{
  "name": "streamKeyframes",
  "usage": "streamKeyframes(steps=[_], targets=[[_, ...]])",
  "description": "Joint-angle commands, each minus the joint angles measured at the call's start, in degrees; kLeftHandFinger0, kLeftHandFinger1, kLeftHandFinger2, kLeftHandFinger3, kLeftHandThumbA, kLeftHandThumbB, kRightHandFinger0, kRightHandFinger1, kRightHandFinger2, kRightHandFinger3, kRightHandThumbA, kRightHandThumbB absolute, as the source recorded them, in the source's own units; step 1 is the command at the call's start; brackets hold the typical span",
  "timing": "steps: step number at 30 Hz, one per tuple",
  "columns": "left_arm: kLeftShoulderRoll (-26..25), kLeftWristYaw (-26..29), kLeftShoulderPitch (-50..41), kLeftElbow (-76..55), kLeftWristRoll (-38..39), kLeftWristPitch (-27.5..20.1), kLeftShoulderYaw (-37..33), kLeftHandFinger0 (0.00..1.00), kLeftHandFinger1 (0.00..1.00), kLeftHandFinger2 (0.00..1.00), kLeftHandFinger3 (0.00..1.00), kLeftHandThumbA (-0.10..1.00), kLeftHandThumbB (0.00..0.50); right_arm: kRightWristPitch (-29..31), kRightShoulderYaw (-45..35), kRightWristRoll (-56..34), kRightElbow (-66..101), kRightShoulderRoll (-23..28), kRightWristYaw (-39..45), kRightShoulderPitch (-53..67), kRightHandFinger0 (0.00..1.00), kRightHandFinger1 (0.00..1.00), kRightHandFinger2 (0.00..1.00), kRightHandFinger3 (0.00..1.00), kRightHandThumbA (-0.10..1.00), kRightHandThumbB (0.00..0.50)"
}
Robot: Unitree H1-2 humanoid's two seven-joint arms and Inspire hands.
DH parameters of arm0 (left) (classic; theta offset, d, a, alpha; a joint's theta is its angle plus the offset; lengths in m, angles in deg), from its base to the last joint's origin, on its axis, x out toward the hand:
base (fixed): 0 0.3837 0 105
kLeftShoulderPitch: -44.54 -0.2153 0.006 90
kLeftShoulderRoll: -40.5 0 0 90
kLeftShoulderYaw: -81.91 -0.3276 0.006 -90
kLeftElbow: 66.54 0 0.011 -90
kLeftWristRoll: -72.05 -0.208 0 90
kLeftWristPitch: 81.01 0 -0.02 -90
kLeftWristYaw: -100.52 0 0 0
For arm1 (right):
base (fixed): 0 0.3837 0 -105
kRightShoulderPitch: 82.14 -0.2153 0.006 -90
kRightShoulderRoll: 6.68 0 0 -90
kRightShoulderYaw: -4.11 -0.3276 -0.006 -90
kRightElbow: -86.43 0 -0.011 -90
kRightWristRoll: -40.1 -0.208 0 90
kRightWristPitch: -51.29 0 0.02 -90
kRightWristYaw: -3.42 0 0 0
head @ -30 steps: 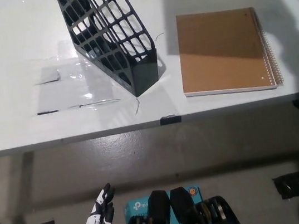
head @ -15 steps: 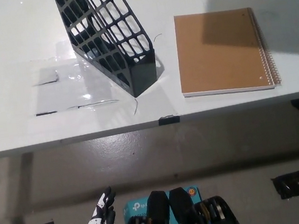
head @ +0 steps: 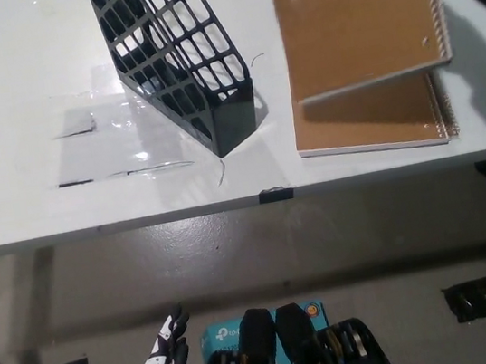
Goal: Use the right hand to pick up a book from the book holder on the left side and put it on another book on the right side
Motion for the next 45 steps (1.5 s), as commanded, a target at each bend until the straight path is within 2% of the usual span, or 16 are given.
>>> streamKeyframes(steps=[1, 3, 5, 6, 15, 18, 20, 23, 24, 25, 26, 27, 28, 29, 32, 45], targets=[[-0.28, 1.57, 0.43, -1.03, 0.13, -2.68, -0.21, 0.99, 1.00, 1.00, 1.00, 1.00, 0.188, 9.21, -0.15, 3.89, -3.13, 1.37, 6.48, -5.01, 0.00, 0.25, 0.85, 1.00, -0.10, 0.076], [-0.28, 1.64, 0.85, -1.05, 0.15, -2.68, -0.07, 0.99, 1.00, 1.00, 1.00, 1.00, 0.184, 10.59, 0.29, 5.19, -5.17, 1.65, 7.37, -5.41, 0.00, 0.22, 0.86, 1.00, -0.10, 0.064], [-0.33, 1.67, 0.97, -1.16, 0.35, -2.68, -0.02, 0.99, 1.00, 1.00, 1.00, 1.00, 0.176, 11.23, -0.08, 5.76, -6.47, 1.76, 7.84, -5.71, 0.00, 0.21, 0.85, 0.87, -0.10, 0.056], [-0.25, 1.50, 0.94, -1.40, 0.03, -2.64, 0.12, 0.99, 1.00, 1.00, 1.00, 1.00, 0.178, 11.33, -0.09, 6.47, -7.46, 1.97, 7.51, -5.95, 0.00, 0.21, 0.87, 1.00, -0.10, 0.052], [-0.25, 1.29, 0.77, -1.79, 0.07, -2.37, 0.10, 1.00, 1.00, 1.00, 1.00, 1.00, 0.167, 11.74, -1.85, 8.23, -10.21, 2.84, 7.41, -6.25, 0.00, 0.19, 0.81, 1.00, -0.10, 0.059], [-0.43, 1.49, 0.69, -1.69, -0.42, -2.60, 0.10, 1.00, 1.00, 1.00, 1.00, 1.00, 0.161, 12.93, -1.66, 9.55, -10.75, 3.25, 7.50, -5.69, 0.00, 0.23, 0.82, 0.72, -0.10, 0.062], [-0.39, 1.57, 0.76, -1.55, -0.53, -2.63, 0.09, 1.00, 1.00, 1.00, 1.00, 1.00, 0.163, 12.91, -1.94, 9.74, -11.40, 3.63, 7.89, -5.61, 0.00, 0.25, 0.79, 1.00, -0.10, 0.054], [-0.23, 1.43, 0.68, -1.59, -0.08, -2.57, 0.15, 1.00, 1.00, 1.00, 1.00, 1.00, 0.179, 12.78, 1.09, 13.12, -11.95, 4.56, 11.10, -5.08, 0.00, 0.18, 0.71, 1.00, -0.10, 0.080], [-0.19, 1.46, 0.62, -1.62, -0.10, -2.58, 0.16, 1.00, 1.00, 1.00, 1.00, 1.00, 0.182, 12.87, 2.91, 15.08, -12.11, 4.93, 11.97, -4.86, 0.00, 0.14, 0.64, 1.00, -0.10, 0.151], [-0.19, 1.64, 0.78, -1.52, -0.18, -2.65, 0.13, 1.00, 1.00, 1.00, 1.00, 1.00, 0.174, 13.13, 5.42, 17.45, -12.10, 5.33, 12.95, -4.75, 0.02, 0.18, 0.60, 0.71, -0.10, 0.199], [-0.24, 1.76, 0.88, -1.38, -0.10, -2.68, 0.06, 1.00, 1.00, 1.00, 1.00, 1.00, 0.170, 12.32, 7.62, 19.21, -12.18, 5.82, 14.85, -4.73, 0.05, 0.23, 0.65, 0.50, -0.06, 0.195], [-0.18, 1.63, 0.86, -1.34, 0.06, -2.66, 0.20, 0.99, 1.00, 1.00, 1.00, 1.00, 0.172, 11.25, 9.00, 19.74, -12.34, 6.32, 17.50, -4.65, 0.62, 1.00, 1.00, 1.00, 0.13, 0.261], [-0.16, 1.55, 0.79, -1.37, 0.12, -2.66, 0.28, 0.99, 1.00, 1.00, 1.00, 1.00, 0.173, 10.99, 9.46, 19.74, -12.43, 6.46, 18.41, -4.61, 0.70, 1.00, 1.00, 1.00, 0.13, 0.266], [-0.21, 1.60, 0.79, -1.38, 0.03, -2.65, 0.34, 0.99, 1.00, 1.00, 1.00, 1.00, 0.166, 10.93, 10.55, 20.24, -12.16, 6.60, 19.42, -4.41, 1.00, 1.00, 1.00, 1.00, 0.21, 0.327], [-0.24, 1.88, 0.69, -1.39, -0.03, -2.68, 0.02, 0.99, 1.00, 1.00, 1.00, 1.00, 0.170, 12.99, 12.35, 21.40, -11.40, 6.91, 20.32, -3.54, 1.00, 1.00, 1.00, 1.00, 0.29, 0.289], [-0.04, 2.28, 0.78, -0.97, 0.22, -2.68, -0.07, 0.98, 1.00, 1.00, 1.00, 1.00, 0.171, 17.25, 11.39, 23.82, -12.13, 7.49, 18.94, -3.28, 1.00, 1.00, 1.00, 1.00, 0.33, 0.299]])
